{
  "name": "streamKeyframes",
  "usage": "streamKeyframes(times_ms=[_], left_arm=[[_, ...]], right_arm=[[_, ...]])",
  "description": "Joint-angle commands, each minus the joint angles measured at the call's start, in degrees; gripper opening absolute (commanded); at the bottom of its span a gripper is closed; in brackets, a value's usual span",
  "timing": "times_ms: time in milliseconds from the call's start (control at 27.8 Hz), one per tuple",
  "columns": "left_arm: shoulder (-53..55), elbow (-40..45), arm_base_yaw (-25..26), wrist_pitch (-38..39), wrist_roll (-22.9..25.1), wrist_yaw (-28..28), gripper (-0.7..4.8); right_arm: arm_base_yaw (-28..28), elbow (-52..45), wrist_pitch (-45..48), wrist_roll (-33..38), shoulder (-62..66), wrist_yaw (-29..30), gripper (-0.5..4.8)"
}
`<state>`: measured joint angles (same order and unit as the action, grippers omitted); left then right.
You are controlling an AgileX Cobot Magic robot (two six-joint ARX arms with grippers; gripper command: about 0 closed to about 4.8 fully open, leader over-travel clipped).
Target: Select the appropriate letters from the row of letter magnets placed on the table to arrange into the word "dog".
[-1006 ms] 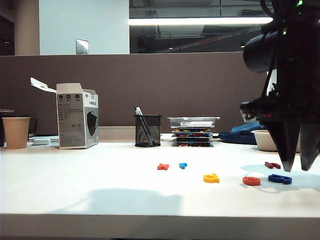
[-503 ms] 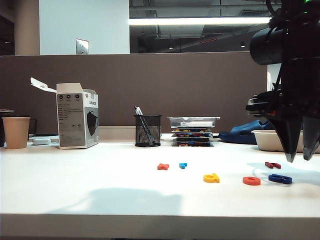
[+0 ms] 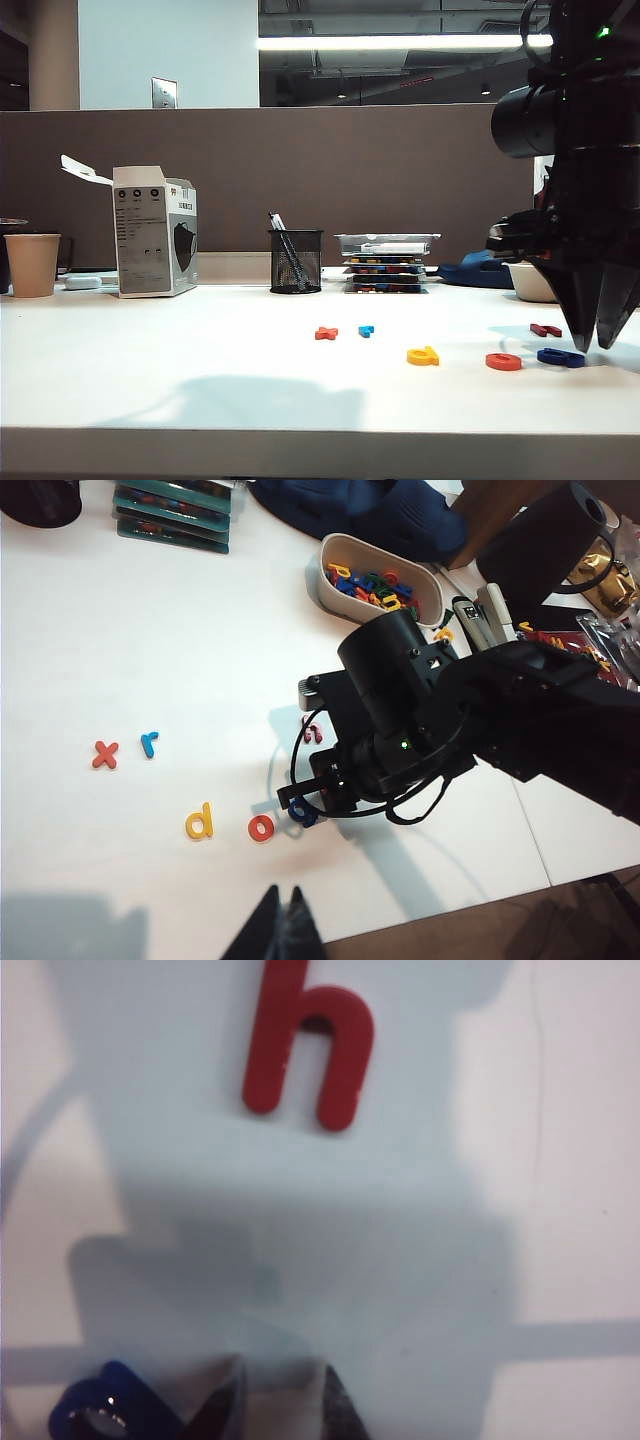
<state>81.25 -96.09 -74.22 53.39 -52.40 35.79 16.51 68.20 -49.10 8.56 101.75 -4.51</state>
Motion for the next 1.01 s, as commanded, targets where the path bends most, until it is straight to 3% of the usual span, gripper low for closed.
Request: streamKeyframes(times_ms=[36,180,1006], left_arm=[[-0.13,-0.11,0.04,-0.31,0.09,0.22,-0.06],[-0.13,-0.11,0.04,-0.31,0.09,0.17,-0.06],[-0.13,-0.11,0.04,-0.31,0.09,0.17,-0.06]], right_arm=[[-0.02,0.2,2.43,0.02,0.11,-0.68,0.34],[0.0,0.17,2.71,0.02,0.11,-0.44,-0.03],[0.0,-3.87,1.38,0.02,0.13,5.92,-0.03]])
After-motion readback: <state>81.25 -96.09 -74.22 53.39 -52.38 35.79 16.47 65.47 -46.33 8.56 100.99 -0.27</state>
